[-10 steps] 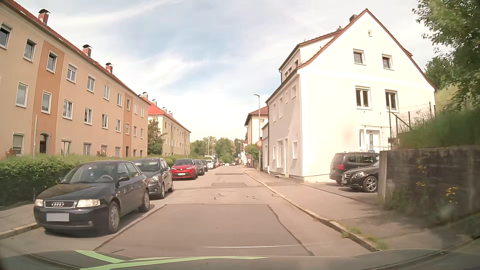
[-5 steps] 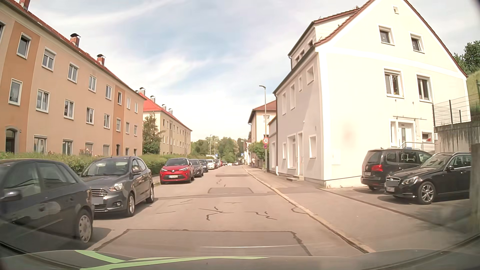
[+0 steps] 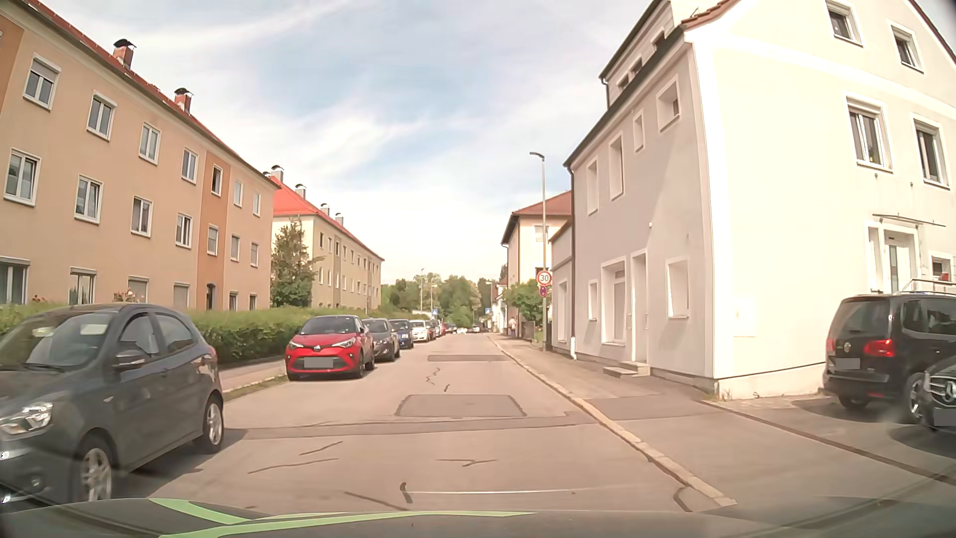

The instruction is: Follow the waypoints while adhering to traffic rules and regulations

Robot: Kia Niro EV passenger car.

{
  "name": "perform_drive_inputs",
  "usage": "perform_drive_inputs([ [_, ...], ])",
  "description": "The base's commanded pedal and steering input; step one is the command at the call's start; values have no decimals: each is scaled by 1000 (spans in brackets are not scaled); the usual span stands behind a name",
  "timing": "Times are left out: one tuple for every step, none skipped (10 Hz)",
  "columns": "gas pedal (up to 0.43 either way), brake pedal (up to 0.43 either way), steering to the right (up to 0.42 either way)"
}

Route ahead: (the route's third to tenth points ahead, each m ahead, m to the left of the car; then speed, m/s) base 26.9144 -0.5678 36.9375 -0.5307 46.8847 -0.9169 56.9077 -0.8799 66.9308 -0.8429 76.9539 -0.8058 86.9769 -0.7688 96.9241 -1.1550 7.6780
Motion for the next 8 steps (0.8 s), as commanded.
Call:
perform_drive_inputs([
  [59,0,-12],
  [59,0,-12],
  [59,0,-12],
  [59,0,-12],
  [59,0,-11],
  [59,0,-11],
  [59,0,-10],
  [59,0,-8],
])
